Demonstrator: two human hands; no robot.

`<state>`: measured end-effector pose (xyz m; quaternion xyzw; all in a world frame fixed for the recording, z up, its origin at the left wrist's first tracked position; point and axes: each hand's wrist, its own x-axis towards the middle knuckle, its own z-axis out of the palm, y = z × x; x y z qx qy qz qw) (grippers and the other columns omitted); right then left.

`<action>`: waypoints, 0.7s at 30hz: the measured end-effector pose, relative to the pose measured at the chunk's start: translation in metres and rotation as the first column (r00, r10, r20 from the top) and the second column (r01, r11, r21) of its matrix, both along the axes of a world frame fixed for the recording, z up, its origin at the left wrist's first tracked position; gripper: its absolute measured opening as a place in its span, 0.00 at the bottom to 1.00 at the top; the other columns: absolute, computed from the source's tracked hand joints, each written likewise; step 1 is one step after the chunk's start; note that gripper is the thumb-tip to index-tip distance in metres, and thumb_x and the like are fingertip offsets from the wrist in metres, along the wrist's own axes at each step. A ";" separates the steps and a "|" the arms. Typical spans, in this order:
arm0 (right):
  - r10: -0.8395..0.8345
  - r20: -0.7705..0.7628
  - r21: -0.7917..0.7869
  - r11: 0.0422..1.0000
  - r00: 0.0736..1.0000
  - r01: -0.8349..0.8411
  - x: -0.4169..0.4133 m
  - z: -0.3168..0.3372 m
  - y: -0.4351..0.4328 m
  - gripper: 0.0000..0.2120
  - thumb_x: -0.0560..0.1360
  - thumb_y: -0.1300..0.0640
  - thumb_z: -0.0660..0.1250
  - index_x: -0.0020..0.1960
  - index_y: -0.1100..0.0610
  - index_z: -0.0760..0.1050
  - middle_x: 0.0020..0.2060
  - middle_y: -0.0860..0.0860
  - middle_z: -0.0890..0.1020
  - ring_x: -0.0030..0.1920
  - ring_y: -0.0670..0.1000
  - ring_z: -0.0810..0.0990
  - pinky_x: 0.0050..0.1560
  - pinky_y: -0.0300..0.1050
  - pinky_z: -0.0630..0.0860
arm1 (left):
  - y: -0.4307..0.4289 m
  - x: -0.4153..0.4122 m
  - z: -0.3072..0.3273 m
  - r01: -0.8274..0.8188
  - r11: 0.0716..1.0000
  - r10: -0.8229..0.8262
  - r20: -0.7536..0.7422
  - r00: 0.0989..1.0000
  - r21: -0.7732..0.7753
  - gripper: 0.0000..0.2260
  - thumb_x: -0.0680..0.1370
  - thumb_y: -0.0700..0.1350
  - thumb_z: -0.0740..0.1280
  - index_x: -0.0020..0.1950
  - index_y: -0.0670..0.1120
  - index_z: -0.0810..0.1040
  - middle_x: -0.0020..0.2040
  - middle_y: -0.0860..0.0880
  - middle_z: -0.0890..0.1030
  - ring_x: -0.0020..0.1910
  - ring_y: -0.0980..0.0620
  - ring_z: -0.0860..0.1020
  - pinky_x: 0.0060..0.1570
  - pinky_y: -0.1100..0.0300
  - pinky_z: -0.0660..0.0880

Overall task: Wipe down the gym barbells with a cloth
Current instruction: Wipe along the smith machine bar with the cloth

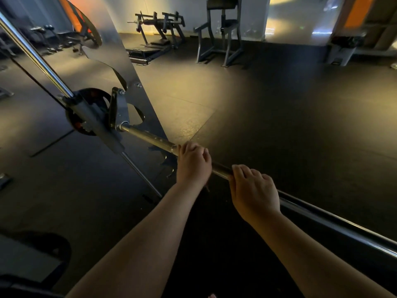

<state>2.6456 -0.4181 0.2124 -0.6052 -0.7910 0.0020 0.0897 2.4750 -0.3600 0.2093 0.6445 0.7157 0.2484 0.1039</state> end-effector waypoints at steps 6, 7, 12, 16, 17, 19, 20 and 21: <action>0.053 0.053 -0.049 0.998 0.997 -0.051 0.004 0.002 -0.002 0.26 0.81 0.42 0.62 0.75 0.51 0.64 0.71 0.49 0.74 0.65 0.49 0.77 0.63 0.46 0.75 | -0.035 0.010 -0.017 0.371 0.923 -0.369 -0.037 0.929 0.101 0.16 0.85 0.53 0.55 0.63 0.51 0.78 0.68 0.52 0.71 0.79 0.48 0.57 0.77 0.48 0.57; 0.046 0.061 -0.041 0.998 0.997 -0.044 0.004 0.001 -0.002 0.25 0.81 0.42 0.61 0.75 0.51 0.64 0.71 0.48 0.74 0.64 0.48 0.78 0.62 0.45 0.75 | -0.029 -0.003 -0.017 0.424 0.901 -0.418 -0.078 0.905 0.092 0.15 0.85 0.54 0.55 0.64 0.52 0.77 0.67 0.53 0.71 0.78 0.49 0.59 0.76 0.48 0.60; -0.004 0.018 -0.023 1.000 1.000 0.004 -0.001 0.002 0.003 0.20 0.84 0.43 0.50 0.71 0.48 0.68 0.64 0.45 0.79 0.57 0.45 0.81 0.54 0.43 0.76 | 0.006 -0.041 -0.005 0.229 0.973 -0.227 -0.067 0.972 0.033 0.13 0.83 0.53 0.57 0.55 0.51 0.80 0.59 0.54 0.75 0.66 0.52 0.71 0.69 0.49 0.69; 0.006 0.007 -0.074 0.997 1.000 -0.005 -0.012 0.007 0.013 0.20 0.85 0.45 0.52 0.74 0.50 0.66 0.70 0.48 0.75 0.68 0.48 0.75 0.67 0.46 0.72 | -0.007 -0.013 -0.005 0.233 0.972 -0.233 -0.036 0.972 -0.012 0.12 0.80 0.54 0.56 0.52 0.52 0.77 0.61 0.52 0.73 0.72 0.47 0.66 0.74 0.41 0.64; 0.015 0.016 -0.089 0.996 1.000 -0.014 -0.017 0.008 0.015 0.22 0.85 0.45 0.54 0.76 0.51 0.64 0.73 0.48 0.73 0.71 0.48 0.73 0.69 0.47 0.70 | -0.012 -0.014 -0.012 0.311 0.950 -0.308 -0.102 0.946 0.018 0.12 0.80 0.53 0.58 0.57 0.51 0.77 0.65 0.51 0.72 0.75 0.46 0.63 0.77 0.40 0.60; 0.000 0.010 -0.090 0.996 1.000 0.001 -0.029 0.008 0.020 0.22 0.85 0.45 0.54 0.77 0.51 0.64 0.74 0.48 0.72 0.72 0.48 0.72 0.70 0.47 0.69 | -0.012 -0.034 -0.021 0.459 0.887 -0.431 -0.257 0.865 0.055 0.14 0.82 0.53 0.61 0.66 0.52 0.74 0.70 0.51 0.70 0.79 0.45 0.58 0.79 0.40 0.54; -0.021 0.002 -0.078 0.997 1.000 0.021 -0.034 0.007 0.021 0.22 0.85 0.44 0.53 0.76 0.50 0.65 0.72 0.47 0.73 0.70 0.48 0.74 0.68 0.46 0.71 | -0.006 -0.048 -0.023 0.504 0.860 -0.462 -0.304 0.833 0.073 0.15 0.82 0.54 0.61 0.69 0.53 0.72 0.71 0.51 0.70 0.79 0.45 0.59 0.79 0.41 0.55; -0.045 -0.004 -0.056 0.997 0.999 0.045 -0.037 0.005 0.020 0.21 0.85 0.44 0.51 0.74 0.49 0.67 0.70 0.47 0.75 0.68 0.47 0.76 0.65 0.45 0.72 | 0.001 -0.061 -0.026 0.525 0.846 -0.476 -0.313 0.822 0.091 0.15 0.84 0.54 0.60 0.69 0.54 0.72 0.70 0.52 0.70 0.78 0.46 0.60 0.79 0.42 0.56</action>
